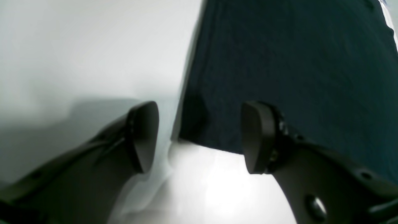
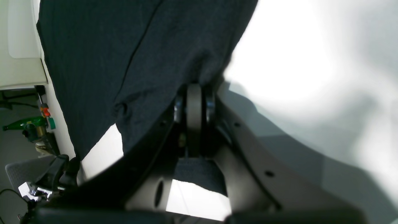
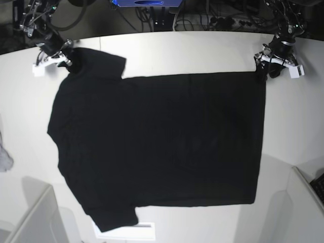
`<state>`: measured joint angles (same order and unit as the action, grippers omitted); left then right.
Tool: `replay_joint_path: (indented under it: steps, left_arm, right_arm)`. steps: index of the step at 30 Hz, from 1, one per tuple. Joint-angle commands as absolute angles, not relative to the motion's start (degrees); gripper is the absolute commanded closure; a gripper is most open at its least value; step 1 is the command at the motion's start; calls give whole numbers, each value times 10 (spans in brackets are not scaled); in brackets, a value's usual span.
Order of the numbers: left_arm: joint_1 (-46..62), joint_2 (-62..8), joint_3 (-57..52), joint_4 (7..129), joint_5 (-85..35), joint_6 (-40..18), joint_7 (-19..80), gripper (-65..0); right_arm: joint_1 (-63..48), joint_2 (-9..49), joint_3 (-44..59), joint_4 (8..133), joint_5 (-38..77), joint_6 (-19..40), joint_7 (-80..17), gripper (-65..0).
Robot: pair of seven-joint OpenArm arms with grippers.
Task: Fold the T-shirt properly
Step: 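Grasp the shoulder corners with both grippers and pull them apart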
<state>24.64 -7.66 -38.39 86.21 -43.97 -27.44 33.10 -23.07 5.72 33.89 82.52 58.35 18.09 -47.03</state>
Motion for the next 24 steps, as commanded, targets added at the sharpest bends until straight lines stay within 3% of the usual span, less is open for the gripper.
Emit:
replay_joint_path:
  steps: [1,13,15,19,24]
  left_arm:
    - [248,-81,-385,866,-439,-276,337,-402]
    - [211,-66,-385,836,-439,-276,379,-397]
    - [203,-65,-385,837,-439,-276,385,-351]
    - [197,-65,-385,836,-438,-260,385,-197]
    - [196,-67,-384,837,-438,-257,385,-74]
  right_arm:
    - [-243,60,338,820,520,159,-502,0]
    - [-243,60,338,822,520,159,-502,0]
    - [-243,60,338,822,520,159,-502,0]
    - [-243,60,338,822,520,159,-502,0]
    - [-243,60,339,822,520,159,-500,0]
